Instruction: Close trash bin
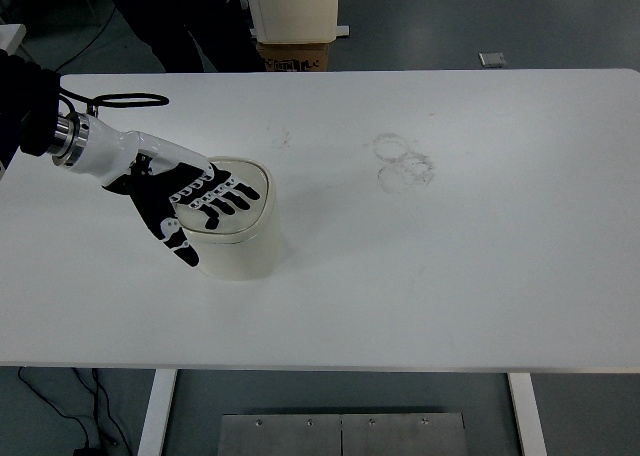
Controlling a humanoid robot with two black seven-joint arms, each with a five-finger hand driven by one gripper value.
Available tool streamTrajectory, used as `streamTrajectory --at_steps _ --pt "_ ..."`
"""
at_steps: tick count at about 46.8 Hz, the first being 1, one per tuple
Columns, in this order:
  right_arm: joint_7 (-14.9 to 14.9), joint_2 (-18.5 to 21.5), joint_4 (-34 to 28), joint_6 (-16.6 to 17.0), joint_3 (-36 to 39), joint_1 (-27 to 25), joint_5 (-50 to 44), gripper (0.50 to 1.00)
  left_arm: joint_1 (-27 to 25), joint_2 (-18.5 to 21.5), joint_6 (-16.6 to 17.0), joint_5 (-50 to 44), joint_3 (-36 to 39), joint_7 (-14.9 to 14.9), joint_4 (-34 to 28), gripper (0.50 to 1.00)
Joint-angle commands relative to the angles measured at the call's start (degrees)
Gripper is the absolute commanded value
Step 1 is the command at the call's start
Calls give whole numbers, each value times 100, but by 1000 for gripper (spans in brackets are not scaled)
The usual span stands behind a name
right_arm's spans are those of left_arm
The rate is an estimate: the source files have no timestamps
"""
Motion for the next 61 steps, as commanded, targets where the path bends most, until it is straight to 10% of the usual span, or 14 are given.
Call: streamTrajectory --at_steps 1,36,61 --pt "0 0 0 0 0 0 0 991 50 2 -2 120 32 3 7 1000" --pt "0 0 0 0 0 0 0 991 -11 72 -2 -548 -917 -23 1210 1000" --pt "0 0 0 0 0 0 0 991 2124 55 -2 -1401 -3043 -58 3285 1000"
